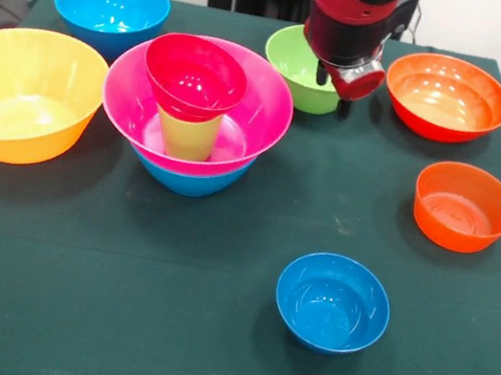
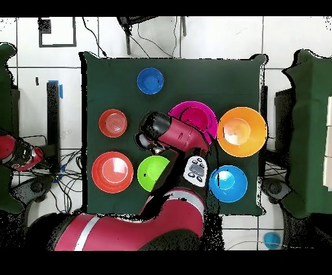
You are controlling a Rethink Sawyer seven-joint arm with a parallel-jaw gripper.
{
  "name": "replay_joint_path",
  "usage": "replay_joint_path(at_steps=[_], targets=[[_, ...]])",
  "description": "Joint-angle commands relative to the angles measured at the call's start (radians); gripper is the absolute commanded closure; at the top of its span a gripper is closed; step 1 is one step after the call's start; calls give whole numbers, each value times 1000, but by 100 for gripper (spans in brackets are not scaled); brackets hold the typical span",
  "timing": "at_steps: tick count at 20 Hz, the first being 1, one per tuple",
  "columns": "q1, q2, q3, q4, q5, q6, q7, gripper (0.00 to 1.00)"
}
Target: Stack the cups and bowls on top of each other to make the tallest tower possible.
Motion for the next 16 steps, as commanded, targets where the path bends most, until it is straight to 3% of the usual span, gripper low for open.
replay_joint_path(at_steps=[1, 6, 11, 16], targets=[[40, -25, 51, 59, -19, 52, 142, 0], [57, -32, 35, 82, -19, 57, 150, 0], [45, -62, 66, 153, -11, -3, 94, 0], [39, -25, 68, 160, -25, -46, 87, 0]])
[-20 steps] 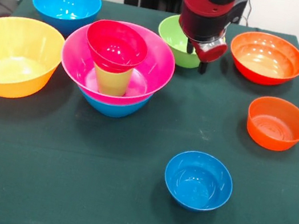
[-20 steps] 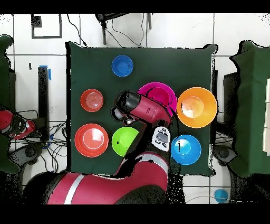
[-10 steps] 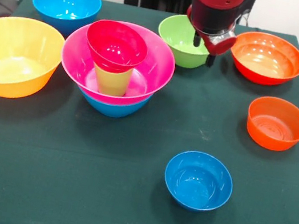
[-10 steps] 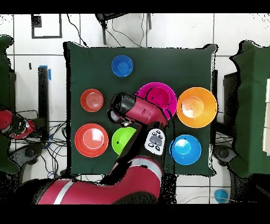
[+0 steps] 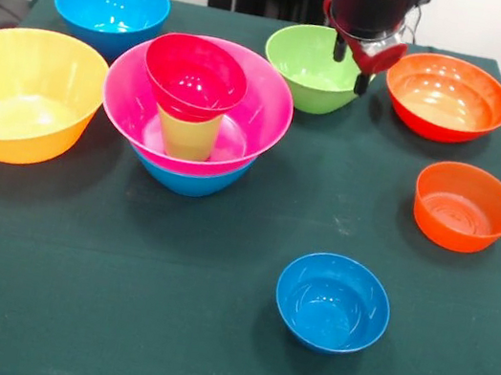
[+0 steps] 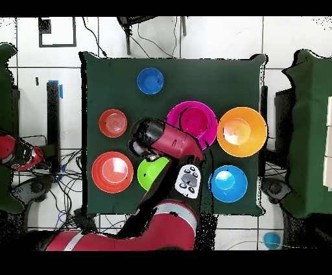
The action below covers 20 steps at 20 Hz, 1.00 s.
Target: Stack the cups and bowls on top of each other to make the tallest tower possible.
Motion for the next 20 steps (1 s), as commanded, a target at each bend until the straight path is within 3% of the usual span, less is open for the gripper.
replay_joint_path(at_steps=[1, 5, 20], targets=[[-6, 51, 86, 76, -26, -62, 85, 0], [-9, 73, 93, 67, -26, -71, 80, 0], [-88, 69, 238, 115, 5, -300, 19, 0]])
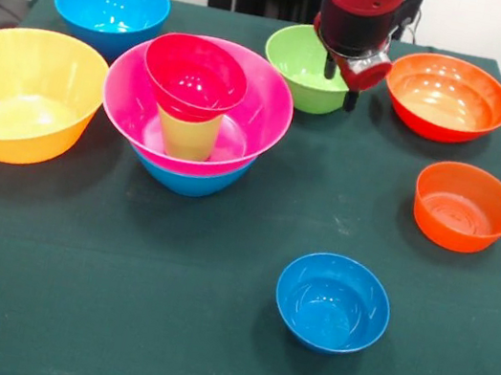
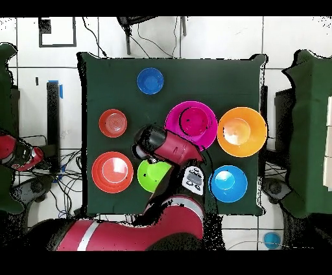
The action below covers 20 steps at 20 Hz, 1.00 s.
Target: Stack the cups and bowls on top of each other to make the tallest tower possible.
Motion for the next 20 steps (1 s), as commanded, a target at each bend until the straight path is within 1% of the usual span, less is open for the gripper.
replay_joint_path(at_steps=[1, 3, 4, 6, 8, 14, 20], targets=[[-47, 36, 186, 61, 4, -156, 17, 0], [-52, 34, 191, 61, -2, -149, 22, 0], [-46, 34, 182, 55, -7, -129, 32, 0], [-27, 47, 147, 33, -24, -79, 59, 0], [-15, 58, 124, 17, -32, -54, 75, 0], [1, 64, 105, 16, -36, -41, 89, 0], [-4, 77, 98, 7, -39, -37, 85, 0]])
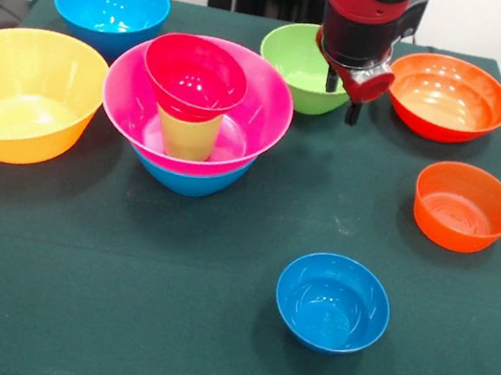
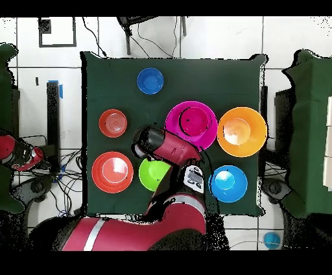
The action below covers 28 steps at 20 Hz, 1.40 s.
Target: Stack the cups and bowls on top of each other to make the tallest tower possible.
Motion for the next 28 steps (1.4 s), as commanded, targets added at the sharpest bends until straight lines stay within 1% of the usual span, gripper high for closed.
replay_joint_path(at_steps=[1, 5, 12, 15, 18, 23, 24, 28], targets=[[14, 81, 58, -8, -42, 35, 86, 0], [19, 91, 40, -15, -57, 49, 79, 0], [9, 104, 32, -11, -95, 49, 30, 0], [5, 96, 38, 3, -105, 47, 24, 0], [-7, 88, 63, 15, -112, 37, 6, 0], [-12, 87, 67, 4, -123, 41, 7, 0], [-13, 86, 69, 5, -125, 38, 8, 100], [-17, 81, 77, 12, -123, 27, 4, 100]])
